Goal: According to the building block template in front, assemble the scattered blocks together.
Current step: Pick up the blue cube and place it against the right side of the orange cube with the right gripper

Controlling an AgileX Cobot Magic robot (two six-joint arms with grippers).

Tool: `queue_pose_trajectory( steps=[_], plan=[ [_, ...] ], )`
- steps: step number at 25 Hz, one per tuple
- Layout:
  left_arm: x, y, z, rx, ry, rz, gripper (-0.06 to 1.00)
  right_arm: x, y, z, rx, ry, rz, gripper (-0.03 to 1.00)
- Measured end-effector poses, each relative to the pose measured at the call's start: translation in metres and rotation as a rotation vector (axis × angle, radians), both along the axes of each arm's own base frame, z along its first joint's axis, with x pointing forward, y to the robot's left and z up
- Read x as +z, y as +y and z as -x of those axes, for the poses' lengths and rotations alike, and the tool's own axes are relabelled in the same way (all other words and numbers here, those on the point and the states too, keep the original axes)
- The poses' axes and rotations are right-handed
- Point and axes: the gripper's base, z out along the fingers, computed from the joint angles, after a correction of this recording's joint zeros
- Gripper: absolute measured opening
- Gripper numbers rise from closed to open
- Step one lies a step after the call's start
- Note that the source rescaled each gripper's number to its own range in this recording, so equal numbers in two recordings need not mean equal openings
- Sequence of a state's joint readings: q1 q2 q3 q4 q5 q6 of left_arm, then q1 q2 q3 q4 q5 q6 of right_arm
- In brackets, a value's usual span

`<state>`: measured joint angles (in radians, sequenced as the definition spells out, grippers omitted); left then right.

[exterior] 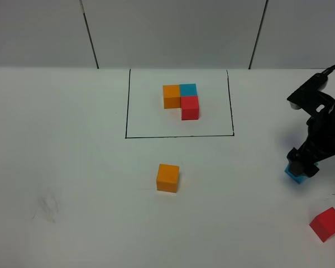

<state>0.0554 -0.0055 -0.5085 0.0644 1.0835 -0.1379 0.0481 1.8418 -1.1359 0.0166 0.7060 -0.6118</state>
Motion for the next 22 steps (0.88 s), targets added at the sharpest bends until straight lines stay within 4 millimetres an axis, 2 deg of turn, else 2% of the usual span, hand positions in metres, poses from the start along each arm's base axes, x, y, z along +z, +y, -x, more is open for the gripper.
queue_pose_trajectory(
  steps=[7,15,18,22],
  plan=[
    [0.000,0.000,0.000,0.000,0.000,0.000,0.65,-0.019,0.001,-0.005,-0.002,0.019,-0.010,0.96],
    [0.000,0.000,0.000,0.000,0.000,0.000,0.65,-0.036,0.002,-0.007,0.001,0.054,-0.014,0.88],
    [0.000,0.000,0.000,0.000,0.000,0.000,0.65,-0.036,0.002,-0.007,0.000,0.054,-0.016,0.77],
    [0.000,0.000,0.000,0.000,0.000,0.000,0.65,-0.036,0.003,-0.007,-0.013,0.059,-0.032,0.49]
  ],
)
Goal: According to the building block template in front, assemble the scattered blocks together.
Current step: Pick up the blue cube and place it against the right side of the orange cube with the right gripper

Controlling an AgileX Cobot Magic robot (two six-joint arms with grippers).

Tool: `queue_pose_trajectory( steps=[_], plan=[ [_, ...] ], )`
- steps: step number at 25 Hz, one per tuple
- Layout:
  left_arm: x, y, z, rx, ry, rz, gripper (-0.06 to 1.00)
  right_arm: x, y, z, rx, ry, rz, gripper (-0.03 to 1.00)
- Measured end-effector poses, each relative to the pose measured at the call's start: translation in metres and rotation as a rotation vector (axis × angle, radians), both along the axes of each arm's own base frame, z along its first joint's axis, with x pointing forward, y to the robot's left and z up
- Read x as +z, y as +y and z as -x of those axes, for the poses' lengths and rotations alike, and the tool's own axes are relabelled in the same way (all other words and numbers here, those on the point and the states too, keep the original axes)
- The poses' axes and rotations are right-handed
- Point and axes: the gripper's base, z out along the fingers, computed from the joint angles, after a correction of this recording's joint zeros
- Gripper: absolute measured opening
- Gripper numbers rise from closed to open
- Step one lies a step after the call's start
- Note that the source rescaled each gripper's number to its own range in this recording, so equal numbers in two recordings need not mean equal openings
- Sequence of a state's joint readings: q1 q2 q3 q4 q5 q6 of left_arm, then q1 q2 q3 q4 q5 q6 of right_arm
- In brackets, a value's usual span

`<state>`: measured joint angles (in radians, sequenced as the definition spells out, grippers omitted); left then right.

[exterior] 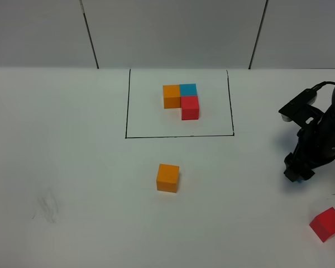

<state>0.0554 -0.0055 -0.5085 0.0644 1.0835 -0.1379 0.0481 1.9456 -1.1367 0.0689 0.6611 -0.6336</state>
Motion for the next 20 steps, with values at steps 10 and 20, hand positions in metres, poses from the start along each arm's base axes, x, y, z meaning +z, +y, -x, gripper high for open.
queue_pose_trajectory(
  steps=[10,20],
  plan=[
    [0.000,0.000,0.000,0.000,0.000,0.000,0.65,0.003,0.005,0.002,0.035,0.005,0.017,0.25],
    [0.000,0.000,0.000,0.000,0.000,0.000,0.65,0.045,0.076,0.011,0.460,-0.053,0.078,0.25]
  ],
)
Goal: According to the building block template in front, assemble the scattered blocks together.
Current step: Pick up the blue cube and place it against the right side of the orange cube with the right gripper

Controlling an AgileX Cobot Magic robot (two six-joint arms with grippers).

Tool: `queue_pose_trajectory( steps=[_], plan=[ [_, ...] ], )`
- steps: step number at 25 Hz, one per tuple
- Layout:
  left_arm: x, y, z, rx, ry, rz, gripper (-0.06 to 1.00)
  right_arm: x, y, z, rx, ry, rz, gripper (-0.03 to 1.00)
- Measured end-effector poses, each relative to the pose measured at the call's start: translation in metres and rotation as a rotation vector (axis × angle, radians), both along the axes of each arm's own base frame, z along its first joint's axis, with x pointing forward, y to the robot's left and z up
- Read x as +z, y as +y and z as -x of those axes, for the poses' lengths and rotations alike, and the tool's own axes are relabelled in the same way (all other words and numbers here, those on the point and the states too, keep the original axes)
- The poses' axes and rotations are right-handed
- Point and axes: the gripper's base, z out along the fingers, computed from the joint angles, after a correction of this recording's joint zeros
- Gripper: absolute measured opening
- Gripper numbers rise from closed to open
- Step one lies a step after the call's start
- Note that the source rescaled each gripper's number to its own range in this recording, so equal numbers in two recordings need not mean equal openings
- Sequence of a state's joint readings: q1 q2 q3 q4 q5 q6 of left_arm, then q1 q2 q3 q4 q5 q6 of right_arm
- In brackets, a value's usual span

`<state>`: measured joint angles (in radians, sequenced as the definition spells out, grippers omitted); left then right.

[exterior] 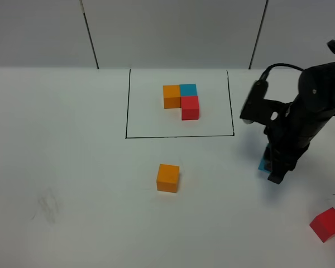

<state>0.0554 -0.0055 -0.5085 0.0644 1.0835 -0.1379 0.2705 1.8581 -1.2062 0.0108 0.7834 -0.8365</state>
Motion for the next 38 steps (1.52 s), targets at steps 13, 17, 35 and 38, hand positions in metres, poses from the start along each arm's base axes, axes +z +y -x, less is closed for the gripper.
queue_pose_trajectory(
  steps=[13,17,35,38],
  plan=[
    [0.000,0.000,0.000,0.000,0.000,0.000,0.65,-0.012,0.084,-0.008,0.185,0.088,0.027,0.25],
    [0.000,0.000,0.000,0.000,0.000,0.000,0.65,-0.010,0.104,-0.010,0.228,0.070,0.034,0.25],
    [0.000,0.000,0.000,0.000,0.000,0.000,0.65,-0.023,0.136,0.000,0.355,0.039,0.034,0.25],
    [0.000,0.000,0.000,0.000,0.000,0.000,0.65,-0.023,0.136,-0.001,0.355,0.027,0.029,0.25]
  ],
)
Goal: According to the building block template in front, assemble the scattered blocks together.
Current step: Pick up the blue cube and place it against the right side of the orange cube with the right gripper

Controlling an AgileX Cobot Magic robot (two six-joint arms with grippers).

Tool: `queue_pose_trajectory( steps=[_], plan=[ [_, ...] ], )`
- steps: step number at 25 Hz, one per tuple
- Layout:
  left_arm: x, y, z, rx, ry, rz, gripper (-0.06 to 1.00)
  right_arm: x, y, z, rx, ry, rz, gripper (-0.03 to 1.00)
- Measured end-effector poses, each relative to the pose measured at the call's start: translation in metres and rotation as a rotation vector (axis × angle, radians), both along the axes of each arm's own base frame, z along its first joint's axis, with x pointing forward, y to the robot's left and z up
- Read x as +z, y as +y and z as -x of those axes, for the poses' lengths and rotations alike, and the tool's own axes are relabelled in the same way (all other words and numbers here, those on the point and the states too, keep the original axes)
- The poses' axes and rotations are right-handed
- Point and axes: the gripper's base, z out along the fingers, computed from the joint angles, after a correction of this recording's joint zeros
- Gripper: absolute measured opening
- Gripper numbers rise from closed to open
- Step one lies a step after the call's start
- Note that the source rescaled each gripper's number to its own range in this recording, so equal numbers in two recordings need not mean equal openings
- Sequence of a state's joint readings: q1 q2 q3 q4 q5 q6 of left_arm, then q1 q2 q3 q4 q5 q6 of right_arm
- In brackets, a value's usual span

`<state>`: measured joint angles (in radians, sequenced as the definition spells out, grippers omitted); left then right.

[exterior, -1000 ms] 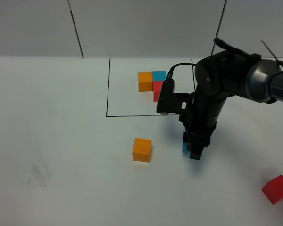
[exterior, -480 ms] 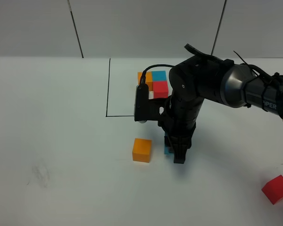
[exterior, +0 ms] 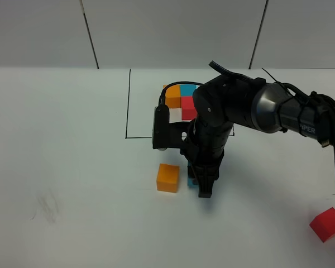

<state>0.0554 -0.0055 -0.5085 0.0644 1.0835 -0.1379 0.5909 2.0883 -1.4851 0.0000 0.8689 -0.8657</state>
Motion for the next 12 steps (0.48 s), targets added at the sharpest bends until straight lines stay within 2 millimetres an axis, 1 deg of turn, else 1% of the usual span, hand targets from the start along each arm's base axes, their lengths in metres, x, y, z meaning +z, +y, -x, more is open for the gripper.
queue_pose_trajectory(
  steps=[9,12],
  plan=[
    [0.0000,0.0000,0.0000,0.000,0.000,0.000,0.65,0.0007,0.0056,-0.0002,0.029,-0.027,-0.026,0.25],
    [0.0000,0.0000,0.0000,0.000,0.000,0.000,0.65,-0.0029,0.0093,0.0013,0.044,-0.025,-0.025,0.25]
  ],
)
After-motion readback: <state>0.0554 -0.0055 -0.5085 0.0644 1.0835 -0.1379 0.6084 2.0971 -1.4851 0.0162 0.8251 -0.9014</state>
